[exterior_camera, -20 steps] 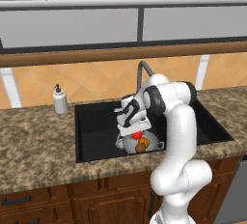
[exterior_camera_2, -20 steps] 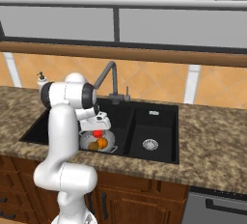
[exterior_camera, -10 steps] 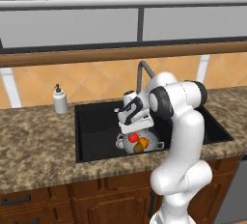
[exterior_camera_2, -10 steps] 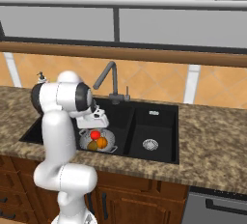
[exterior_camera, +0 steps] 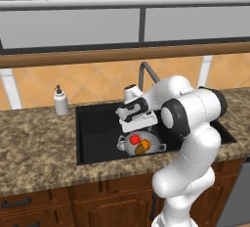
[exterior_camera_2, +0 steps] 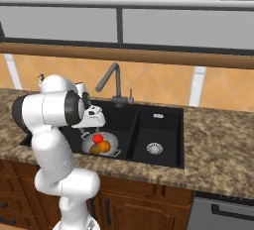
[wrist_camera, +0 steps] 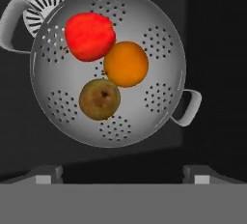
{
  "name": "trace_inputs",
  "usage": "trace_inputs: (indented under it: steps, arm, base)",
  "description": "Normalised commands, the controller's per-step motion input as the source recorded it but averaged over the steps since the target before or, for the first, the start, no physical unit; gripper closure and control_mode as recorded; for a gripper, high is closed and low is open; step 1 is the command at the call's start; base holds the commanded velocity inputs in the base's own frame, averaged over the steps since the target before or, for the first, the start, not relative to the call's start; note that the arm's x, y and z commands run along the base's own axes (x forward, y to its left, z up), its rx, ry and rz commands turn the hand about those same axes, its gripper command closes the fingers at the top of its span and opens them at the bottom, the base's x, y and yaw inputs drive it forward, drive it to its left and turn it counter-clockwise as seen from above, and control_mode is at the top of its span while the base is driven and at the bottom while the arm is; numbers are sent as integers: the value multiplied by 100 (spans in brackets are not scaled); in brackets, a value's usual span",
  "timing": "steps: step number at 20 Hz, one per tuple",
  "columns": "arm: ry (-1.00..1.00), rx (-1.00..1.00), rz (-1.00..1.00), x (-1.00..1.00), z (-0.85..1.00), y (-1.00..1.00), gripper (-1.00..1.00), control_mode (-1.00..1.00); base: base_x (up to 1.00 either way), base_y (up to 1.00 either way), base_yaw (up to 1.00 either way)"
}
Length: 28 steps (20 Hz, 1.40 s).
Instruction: Put the colander in the sink, put the pear, apple, orange in the colander, and turn on the sink faucet and pour water over the colander.
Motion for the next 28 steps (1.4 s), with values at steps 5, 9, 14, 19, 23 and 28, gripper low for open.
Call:
trace_inputs:
  steps: [5,9,14,19,23,28]
  arm:
    - [0,0,0,-59,72,-1,-100,-100]
    - [-3,0,3,-74,54,-9,-100,-100]
    - [-1,3,0,-66,46,-36,-100,-100]
    - [0,14,0,-46,57,-53,-100,-100]
    - [-1,7,0,-37,46,-58,-100,-100]
    - [-7,0,10,-11,18,-72,-100,-100]
  base:
    - [0,0,0]
    - [0,0,0]
    - [0,0,0]
    - [0,0,0]
    - [0,0,0]
    - [0,0,0]
